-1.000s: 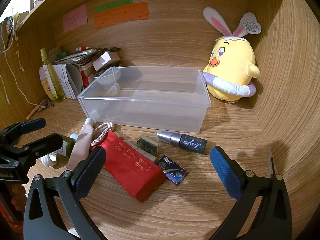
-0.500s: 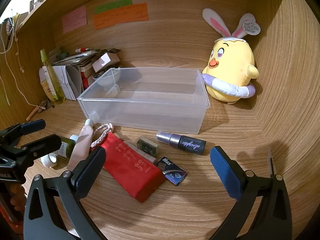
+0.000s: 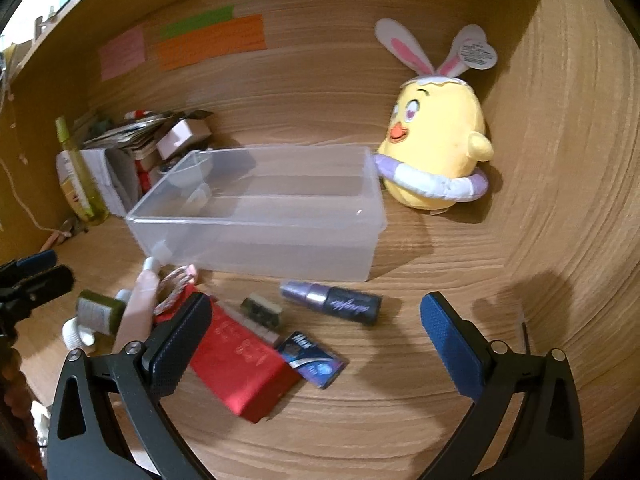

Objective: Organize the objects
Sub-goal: 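Grasp the green glass bottle with the left tool while the right tool approaches the black spray bottle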

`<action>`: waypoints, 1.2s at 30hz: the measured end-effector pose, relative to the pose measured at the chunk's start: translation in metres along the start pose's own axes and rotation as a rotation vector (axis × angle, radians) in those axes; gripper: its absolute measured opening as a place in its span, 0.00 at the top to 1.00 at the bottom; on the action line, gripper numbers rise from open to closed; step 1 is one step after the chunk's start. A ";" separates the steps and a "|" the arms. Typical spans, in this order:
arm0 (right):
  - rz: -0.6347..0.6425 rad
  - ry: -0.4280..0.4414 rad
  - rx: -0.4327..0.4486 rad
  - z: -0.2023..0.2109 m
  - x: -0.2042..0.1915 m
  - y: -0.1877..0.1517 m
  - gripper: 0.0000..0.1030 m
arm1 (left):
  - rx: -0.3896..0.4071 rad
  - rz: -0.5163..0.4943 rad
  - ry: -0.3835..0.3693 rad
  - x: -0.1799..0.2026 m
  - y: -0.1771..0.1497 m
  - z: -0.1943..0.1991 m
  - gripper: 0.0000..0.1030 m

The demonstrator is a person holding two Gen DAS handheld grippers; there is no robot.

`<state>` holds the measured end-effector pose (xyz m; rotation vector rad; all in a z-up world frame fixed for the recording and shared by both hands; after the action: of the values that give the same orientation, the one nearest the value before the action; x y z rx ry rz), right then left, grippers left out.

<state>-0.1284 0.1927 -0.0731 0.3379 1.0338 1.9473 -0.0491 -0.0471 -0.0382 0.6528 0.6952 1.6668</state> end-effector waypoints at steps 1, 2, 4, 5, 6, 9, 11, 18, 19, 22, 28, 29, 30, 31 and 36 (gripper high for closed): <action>-0.003 -0.008 -0.001 -0.001 0.003 0.001 0.00 | -0.009 0.002 0.004 -0.002 -0.002 -0.003 0.00; -0.009 -0.020 -0.003 -0.003 0.007 0.002 0.00 | -0.021 0.006 0.008 -0.004 -0.004 -0.005 0.00; -0.019 -0.036 -0.009 -0.007 0.013 0.002 0.00 | -0.049 0.009 0.012 -0.007 -0.010 -0.012 0.00; -0.027 -0.045 -0.016 -0.010 0.017 0.002 0.00 | -0.062 0.008 0.012 -0.008 -0.014 -0.015 0.00; -0.038 -0.052 -0.025 -0.014 0.021 0.001 0.00 | -0.074 0.006 0.015 -0.009 -0.018 -0.019 0.00; -0.068 -0.062 -0.058 -0.027 0.030 -0.003 0.00 | -0.099 -0.004 0.033 -0.009 -0.027 -0.027 0.00; -0.084 -0.064 -0.083 -0.036 0.034 -0.006 0.00 | -0.119 -0.003 0.028 -0.010 -0.032 -0.032 0.00; -0.109 -0.085 -0.145 -0.063 0.042 -0.013 0.00 | -0.125 -0.018 0.047 -0.010 -0.039 -0.041 0.00; -0.118 -0.077 -0.150 -0.066 0.042 -0.014 0.00 | -0.118 -0.019 0.042 -0.010 -0.038 -0.040 0.00; -0.140 -0.062 -0.162 -0.072 0.043 -0.015 0.01 | -0.115 -0.028 0.019 -0.007 -0.037 -0.040 0.00; -0.196 -0.017 -0.187 -0.082 0.046 -0.019 0.20 | -0.188 -0.028 -0.028 -0.003 -0.043 -0.051 0.20; -0.206 -0.004 -0.191 -0.083 0.046 -0.020 0.24 | -0.207 -0.021 -0.037 -0.003 -0.044 -0.054 0.25; -0.214 0.007 -0.194 -0.084 0.047 -0.021 0.27 | -0.216 -0.014 -0.043 -0.003 -0.045 -0.056 0.27; -0.224 0.014 -0.195 -0.084 0.047 -0.021 0.28 | -0.218 -0.008 -0.048 -0.004 -0.045 -0.056 0.28; -0.242 0.042 -0.178 -0.084 0.046 -0.020 0.40 | -0.212 0.017 -0.072 -0.005 -0.044 -0.055 0.37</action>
<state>-0.1918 0.1903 -0.1473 0.0684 0.8762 1.8166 -0.0602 -0.0507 -0.1076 0.5650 0.4547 1.6960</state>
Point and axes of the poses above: each gripper's, at about its wrist camera, not at the fingertips, and z roughly against the way its jaws point, x to its right, y to its top, the point moved 7 cm from there along -z, roughly the way its jaws point, and after that the axes turned 12 degrees about y, right-handed, at the moved point
